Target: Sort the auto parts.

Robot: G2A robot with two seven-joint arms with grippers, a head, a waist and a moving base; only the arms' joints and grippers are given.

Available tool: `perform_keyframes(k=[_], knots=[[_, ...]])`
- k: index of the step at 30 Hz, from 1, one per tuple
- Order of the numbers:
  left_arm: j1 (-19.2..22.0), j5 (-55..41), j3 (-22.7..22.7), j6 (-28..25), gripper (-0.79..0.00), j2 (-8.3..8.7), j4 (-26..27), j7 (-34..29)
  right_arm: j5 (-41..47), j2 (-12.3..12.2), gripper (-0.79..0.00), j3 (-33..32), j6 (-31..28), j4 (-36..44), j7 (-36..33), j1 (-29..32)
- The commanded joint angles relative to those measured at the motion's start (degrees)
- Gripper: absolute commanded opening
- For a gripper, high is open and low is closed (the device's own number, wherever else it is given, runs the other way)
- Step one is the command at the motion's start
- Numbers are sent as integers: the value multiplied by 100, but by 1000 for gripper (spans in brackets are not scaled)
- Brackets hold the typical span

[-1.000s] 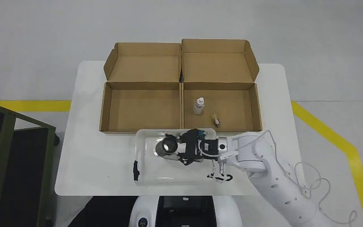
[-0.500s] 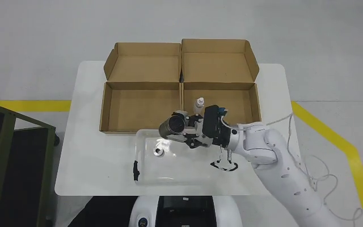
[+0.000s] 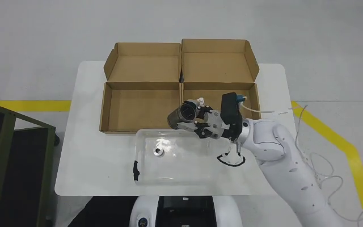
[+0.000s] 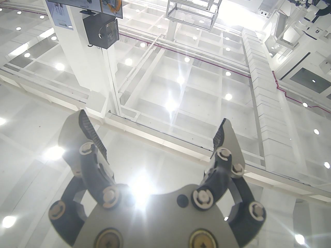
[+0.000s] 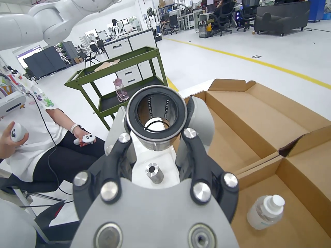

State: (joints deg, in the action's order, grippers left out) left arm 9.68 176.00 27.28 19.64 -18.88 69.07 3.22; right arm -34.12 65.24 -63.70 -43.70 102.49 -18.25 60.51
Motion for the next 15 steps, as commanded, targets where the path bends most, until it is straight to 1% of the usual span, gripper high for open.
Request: perform_keyframes(k=[1, 10, 15], knots=[[0, 0, 0, 0, 0, 0, 0, 0, 73, -13, -785, -77, -17, 3, 4, 28], [0, 0, 0, 0, 0, 0, 0, 0, 362, -41, -785, -251, -84, -70, 50, 110], [0, 0, 0, 0, 0, 0, 0, 0, 127, -26, -785, -180, 122, -32, -24, 30]])
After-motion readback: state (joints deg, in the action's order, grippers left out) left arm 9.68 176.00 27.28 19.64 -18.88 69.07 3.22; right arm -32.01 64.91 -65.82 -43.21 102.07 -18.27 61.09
